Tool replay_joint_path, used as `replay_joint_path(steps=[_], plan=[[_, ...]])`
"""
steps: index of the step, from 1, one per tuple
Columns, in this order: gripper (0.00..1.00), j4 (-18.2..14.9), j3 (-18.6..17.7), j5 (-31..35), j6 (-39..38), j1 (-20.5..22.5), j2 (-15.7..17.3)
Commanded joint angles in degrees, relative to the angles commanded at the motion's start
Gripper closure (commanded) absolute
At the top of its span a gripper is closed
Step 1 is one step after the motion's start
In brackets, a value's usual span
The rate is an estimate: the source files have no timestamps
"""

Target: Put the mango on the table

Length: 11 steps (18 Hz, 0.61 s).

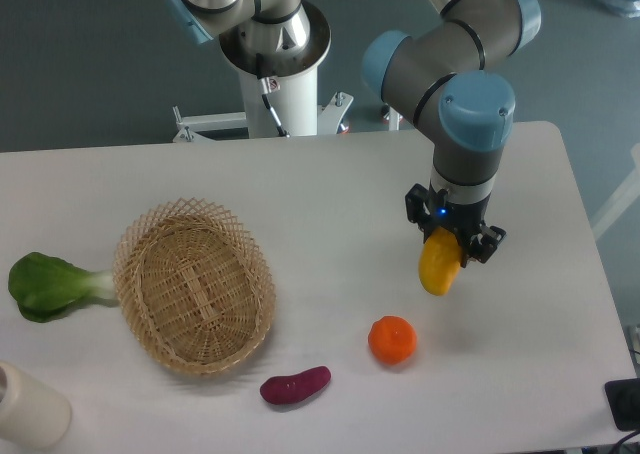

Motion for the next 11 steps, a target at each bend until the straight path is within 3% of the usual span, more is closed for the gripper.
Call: replay_joint_path(steps=[11], plan=[[0.54,-0.35,-0.09,0.00,0.00,0.44,0.00]])
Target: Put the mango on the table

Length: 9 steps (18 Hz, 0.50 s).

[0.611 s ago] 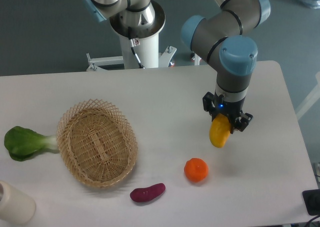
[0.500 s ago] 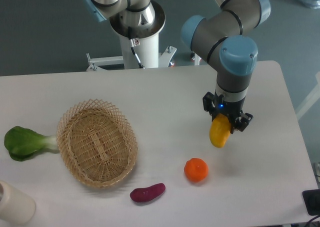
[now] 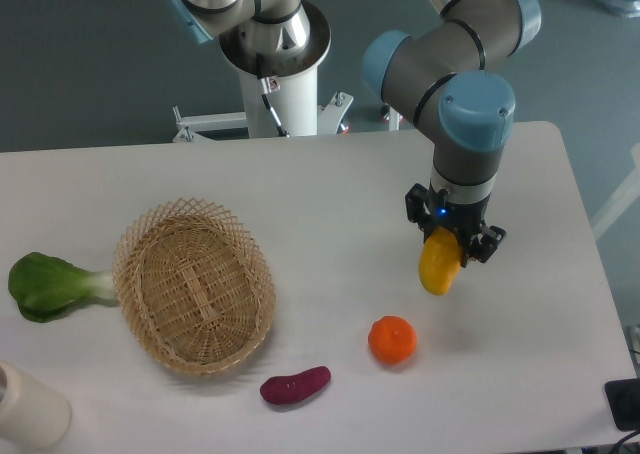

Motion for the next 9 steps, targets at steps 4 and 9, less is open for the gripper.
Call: replay_joint_path(steps=[4,9], plan=[[0.54,0.44,-2.19,-0.09,0.00,0.53,0.53],[0.54,0.53,-4.65,0.00,0.87,0.71,0.61]])
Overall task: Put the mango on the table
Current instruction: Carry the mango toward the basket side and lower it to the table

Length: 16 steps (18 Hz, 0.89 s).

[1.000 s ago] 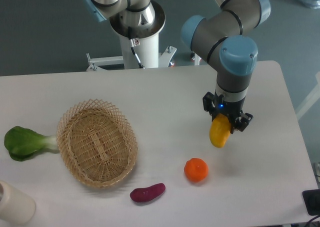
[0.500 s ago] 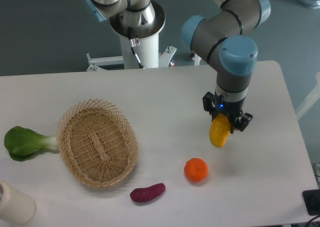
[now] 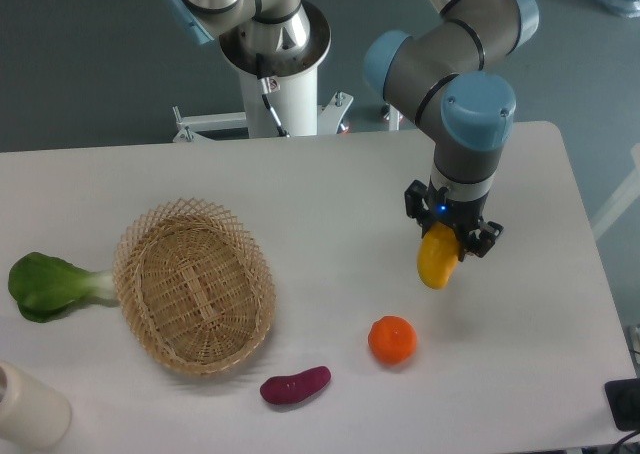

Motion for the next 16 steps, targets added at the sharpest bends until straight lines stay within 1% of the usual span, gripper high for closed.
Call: replay_joint_path(steps=[2,7,10,14,16], plan=[[0.54,0.78,-2.19,0.00,3.86,0.35,0.44],[0.54,7.90,-9.14,0.09,8.17,1.23,2.55],[0.54,8.88,-13.53,0.09,9.67,1.23,5.00],[0.54,10.81,-20.47,0.18,10.12,0.79,8.87],[0.54,10.90,-23.55,0.18,10.20,0.44,9.84]])
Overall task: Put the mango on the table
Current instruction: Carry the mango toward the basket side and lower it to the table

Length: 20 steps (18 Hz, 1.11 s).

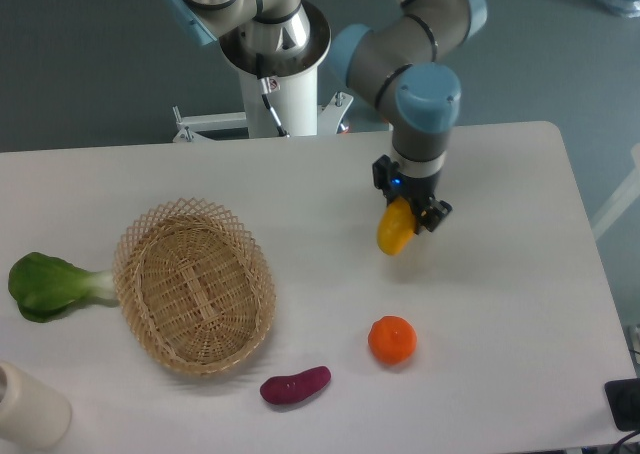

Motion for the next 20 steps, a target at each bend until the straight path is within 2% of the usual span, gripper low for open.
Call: replay_joint_path(steps=[3,5,8,10,12,13,20], plan=[[0.51,0.26,-2.47,0.00,0.00,-0.35,0.88],[0.48,0.26,-3.52,0.00,-0.52,-2.28,1.32],[0.42,0.26,-4.06,0.09,-1.49,-3.95,1.41],[0.28,0.26,-4.06,0.09,-2.20,-4.92,1.41],[0.06,0.26,-3.97,0.00,-2.37,-5.19,1.32],[0.01,0.18,-3.97,0.00,-2.29,-5.19,1.23],[0.00,0.35,-2.66,-0.26,-2.37,-5.10,1.23]])
